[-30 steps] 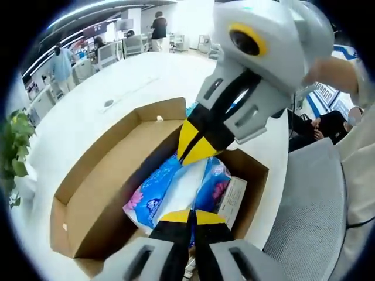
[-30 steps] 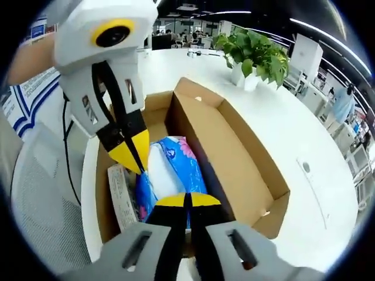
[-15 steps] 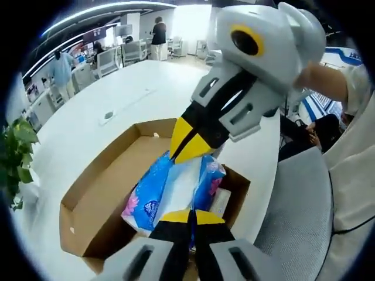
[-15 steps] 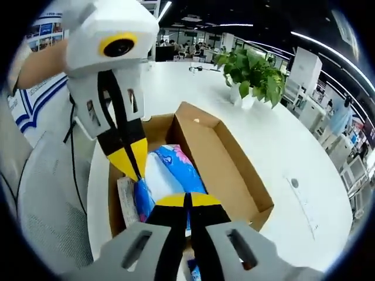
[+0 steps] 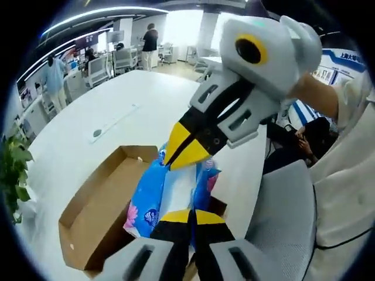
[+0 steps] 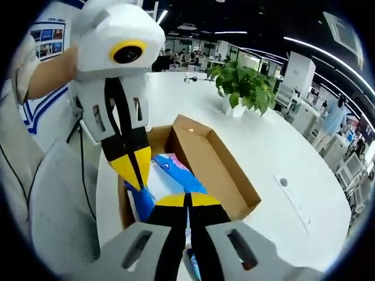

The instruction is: Operate the shoe box by opening the lid, removing the specified soft item, and placing it in the target area until the item is outside and the box remains undamaged.

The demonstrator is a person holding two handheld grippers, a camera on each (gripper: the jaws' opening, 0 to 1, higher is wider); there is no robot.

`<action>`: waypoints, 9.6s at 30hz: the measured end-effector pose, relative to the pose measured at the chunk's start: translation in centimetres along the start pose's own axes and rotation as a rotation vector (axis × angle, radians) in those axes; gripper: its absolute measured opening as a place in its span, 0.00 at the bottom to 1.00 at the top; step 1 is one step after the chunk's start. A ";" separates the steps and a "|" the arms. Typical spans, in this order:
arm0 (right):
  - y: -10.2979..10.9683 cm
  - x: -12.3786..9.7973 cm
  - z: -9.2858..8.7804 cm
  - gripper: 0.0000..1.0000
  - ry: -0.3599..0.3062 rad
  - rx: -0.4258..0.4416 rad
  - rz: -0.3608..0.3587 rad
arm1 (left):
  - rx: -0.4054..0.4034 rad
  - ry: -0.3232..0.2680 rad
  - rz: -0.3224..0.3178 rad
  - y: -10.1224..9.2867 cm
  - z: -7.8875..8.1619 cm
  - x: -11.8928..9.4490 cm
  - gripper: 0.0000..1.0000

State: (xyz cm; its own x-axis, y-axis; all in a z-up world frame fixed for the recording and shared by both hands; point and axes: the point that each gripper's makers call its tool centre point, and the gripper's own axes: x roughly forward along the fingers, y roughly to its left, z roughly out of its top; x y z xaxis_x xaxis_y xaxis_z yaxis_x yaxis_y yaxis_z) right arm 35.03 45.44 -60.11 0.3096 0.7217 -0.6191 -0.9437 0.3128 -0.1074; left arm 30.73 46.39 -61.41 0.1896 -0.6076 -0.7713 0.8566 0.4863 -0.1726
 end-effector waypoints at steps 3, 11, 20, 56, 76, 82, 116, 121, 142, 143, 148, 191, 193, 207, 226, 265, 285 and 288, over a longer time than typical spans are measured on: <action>-0.4 -1.1 -0.4 0.00 -0.004 0.013 -0.012 | 0.009 -0.008 -0.014 -0.5 0.9 0.3 0.00; -1.5 -3.4 -2.3 0.00 0.011 0.050 -0.046 | 0.048 -0.022 -0.058 -2.0 3.3 1.8 0.00; -2.5 -5.3 -4.6 0.00 0.020 0.102 -0.067 | 0.071 -0.014 -0.103 -3.3 5.0 4.1 0.00; -8.1 -12.3 -14.2 0.00 0.098 0.076 -0.091 | 0.125 0.023 -0.254 -7.4 12.0 13.6 0.00; -12.3 -15.4 -17.7 0.00 0.129 -0.008 -0.132 | 0.112 0.000 -0.295 -8.2 16.5 18.1 0.00; -13.7 -16.7 -19.3 0.00 0.140 -0.006 -0.170 | 0.112 -0.001 -0.325 -8.8 17.9 19.8 0.00; -16.1 -14.0 -29.1 0.00 0.347 -0.048 -0.198 | 0.072 0.069 -0.344 -8.5 16.5 29.5 0.00; -16.7 -13.6 -29.3 0.00 0.353 -0.050 -0.206 | 0.072 0.061 -0.335 -8.2 16.7 29.6 0.00; -16.4 -14.0 -29.6 0.00 0.378 -0.038 -0.199 | 0.114 0.057 -0.311 -8.5 16.9 29.2 0.09; -16.4 -14.0 -29.6 0.01 0.379 -0.037 -0.203 | 0.119 0.056 -0.311 -8.6 17.0 29.1 0.10; -16.3 -14.7 -29.0 0.05 0.370 -0.025 -0.213 | 0.174 0.057 -0.276 -8.1 17.2 28.2 0.15; -9.3 -15.1 -17.3 0.46 0.144 0.065 -0.198 | 0.108 -0.125 -0.035 -1.0 13.3 10.1 0.36; -8.9 -14.8 -16.9 0.48 0.138 0.073 -0.188 | 0.095 -0.135 -0.027 -0.7 12.7 9.0 0.38; -5.1 -11.9 -14.2 0.58 0.108 0.063 -0.068 | 0.011 -0.189 0.064 1.2 6.6 2.6 0.49; -1.0 -7.0 -10.5 0.61 0.069 -0.003 0.049 | -0.151 -0.215 0.235 2.7 -3.7 -3.6 0.56; 5.9 1.5 -5.9 0.58 0.021 -0.095 0.236 | -0.644 -0.177 0.530 8.0 -20.7 -7.9 0.42; 7.2 6.3 -7.0 0.48 0.093 -0.102 0.297 | -0.846 -0.218 0.594 9.9 -22.7 -7.5 0.12; 7.5 6.8 -7.2 0.46 0.104 -0.104 0.311 | -0.838 -0.214 0.624 10.1 -22.8 -7.5 0.07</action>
State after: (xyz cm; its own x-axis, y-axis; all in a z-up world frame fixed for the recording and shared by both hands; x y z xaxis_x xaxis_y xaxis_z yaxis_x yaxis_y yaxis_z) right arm 29.25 48.23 -70.68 -0.0028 0.7042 -0.7100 -0.9995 0.0193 0.0231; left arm 27.03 70.25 -71.34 0.6309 -0.1603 -0.7591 -0.0092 0.9768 -0.2138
